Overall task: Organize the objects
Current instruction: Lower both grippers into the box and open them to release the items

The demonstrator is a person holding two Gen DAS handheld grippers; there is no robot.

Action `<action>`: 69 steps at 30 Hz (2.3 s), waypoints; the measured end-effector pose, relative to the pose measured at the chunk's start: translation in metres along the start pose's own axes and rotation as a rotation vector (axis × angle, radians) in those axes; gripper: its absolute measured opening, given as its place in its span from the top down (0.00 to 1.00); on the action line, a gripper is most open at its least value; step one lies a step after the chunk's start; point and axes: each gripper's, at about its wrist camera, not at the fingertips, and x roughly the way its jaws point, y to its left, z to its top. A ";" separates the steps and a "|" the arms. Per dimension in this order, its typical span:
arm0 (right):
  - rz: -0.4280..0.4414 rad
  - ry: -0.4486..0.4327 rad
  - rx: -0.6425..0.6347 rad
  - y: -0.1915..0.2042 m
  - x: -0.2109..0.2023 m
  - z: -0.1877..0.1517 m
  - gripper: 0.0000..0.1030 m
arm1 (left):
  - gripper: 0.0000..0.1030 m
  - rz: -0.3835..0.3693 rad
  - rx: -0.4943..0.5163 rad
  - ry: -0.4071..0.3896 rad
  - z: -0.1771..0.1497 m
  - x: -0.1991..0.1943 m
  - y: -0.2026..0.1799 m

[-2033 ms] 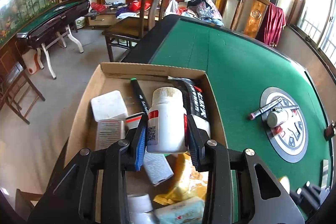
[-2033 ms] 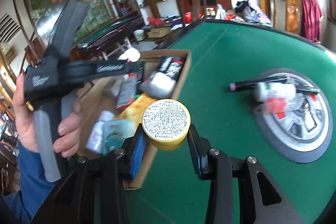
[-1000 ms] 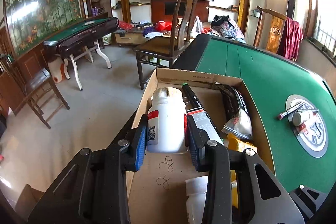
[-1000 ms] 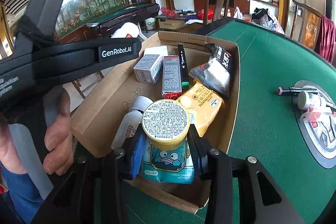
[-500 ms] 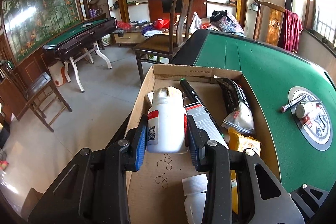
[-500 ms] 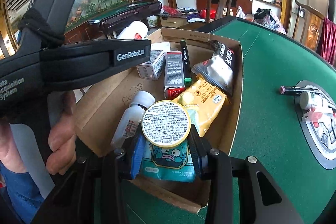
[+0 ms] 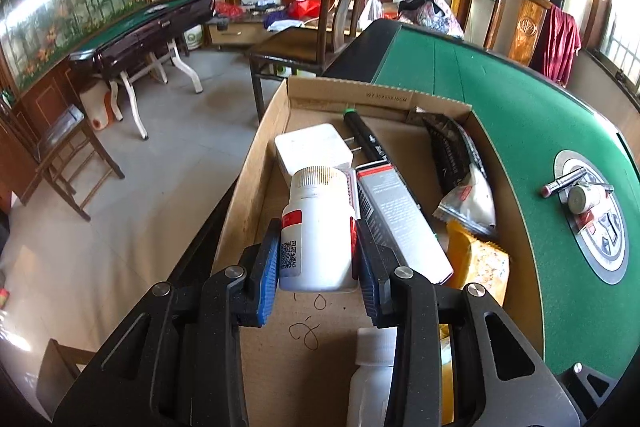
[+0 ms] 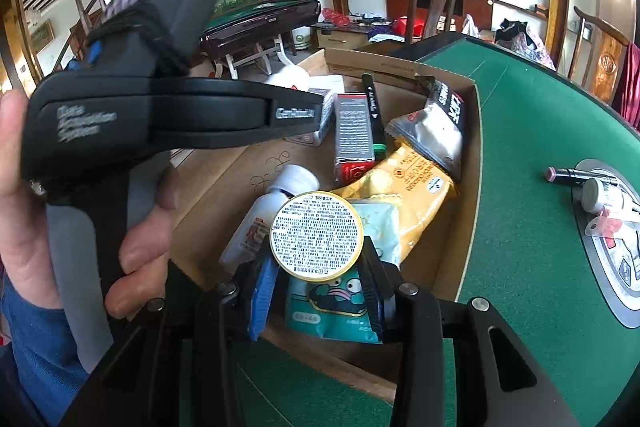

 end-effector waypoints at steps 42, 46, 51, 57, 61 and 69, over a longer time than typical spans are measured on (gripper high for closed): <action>-0.060 -0.006 0.039 -0.016 0.004 0.003 0.62 | 0.67 -0.062 -0.028 0.037 0.000 0.009 0.004; -0.116 -0.028 0.040 -0.025 -0.001 0.004 0.62 | 0.67 -0.065 -0.028 0.035 0.000 0.008 0.005; 0.000 -0.035 0.053 -0.023 -0.010 0.005 0.61 | 0.67 -0.078 -0.041 0.029 0.002 0.007 0.007; 0.102 -0.052 0.054 -0.013 -0.016 0.002 0.61 | 0.67 -0.080 -0.044 0.026 0.002 0.007 0.008; 0.140 -0.067 0.095 -0.021 -0.021 0.003 0.61 | 0.67 -0.081 -0.045 0.026 0.002 0.007 0.008; 0.087 -0.125 0.217 -0.058 -0.039 0.009 0.61 | 0.67 -0.085 -0.041 0.023 0.001 0.006 0.007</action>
